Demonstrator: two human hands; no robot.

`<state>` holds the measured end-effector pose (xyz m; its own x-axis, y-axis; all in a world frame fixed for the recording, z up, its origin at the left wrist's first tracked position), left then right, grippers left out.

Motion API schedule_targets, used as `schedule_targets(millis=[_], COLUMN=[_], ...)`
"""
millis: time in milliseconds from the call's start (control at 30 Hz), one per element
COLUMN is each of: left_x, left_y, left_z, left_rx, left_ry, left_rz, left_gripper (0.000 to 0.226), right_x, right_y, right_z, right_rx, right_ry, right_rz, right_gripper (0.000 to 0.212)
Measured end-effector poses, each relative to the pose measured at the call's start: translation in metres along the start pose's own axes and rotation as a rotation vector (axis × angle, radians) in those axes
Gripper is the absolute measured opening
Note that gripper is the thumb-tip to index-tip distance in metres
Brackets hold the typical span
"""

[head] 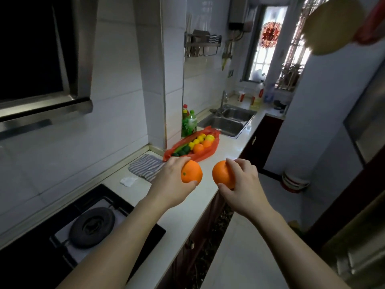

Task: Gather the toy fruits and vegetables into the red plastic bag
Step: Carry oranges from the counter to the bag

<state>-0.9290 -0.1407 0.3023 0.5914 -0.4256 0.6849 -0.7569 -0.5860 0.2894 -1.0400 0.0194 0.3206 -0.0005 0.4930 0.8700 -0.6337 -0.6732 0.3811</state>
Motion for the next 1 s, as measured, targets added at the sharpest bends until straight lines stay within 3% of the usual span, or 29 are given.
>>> schedule_targets(millis=[533, 1000], left_x=[-0.132, -0.144], left_y=[0.151, 0.24], left_z=[-0.054, 0.026], left_rx=[0.123, 0.273], left_ry=[0.07, 0.032], left_rz=[-0.065, -0.154], left_gripper=[0.076, 0.071], right_x=[-0.027, -0.113], right_y=[0.153, 0.264], right_z=[-0.171, -0.165], right_rx=[0.145, 0.321], right_ry=[0.085, 0.079], right_rz=[0.09, 0.212], right_gripper=[0.073, 0.07])
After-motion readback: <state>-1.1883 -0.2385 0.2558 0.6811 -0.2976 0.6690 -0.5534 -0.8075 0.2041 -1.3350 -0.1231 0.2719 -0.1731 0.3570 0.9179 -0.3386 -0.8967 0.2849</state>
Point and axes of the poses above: each hand's wrist, its own y-axis towards the middle knuckle, its own x-axis out of the back of the hand, z = x × y, the point moved 10 cm from there along y, towards the middle knuckle, and after that the axes turned 7 degrees about -y, right-handed, at the moved point
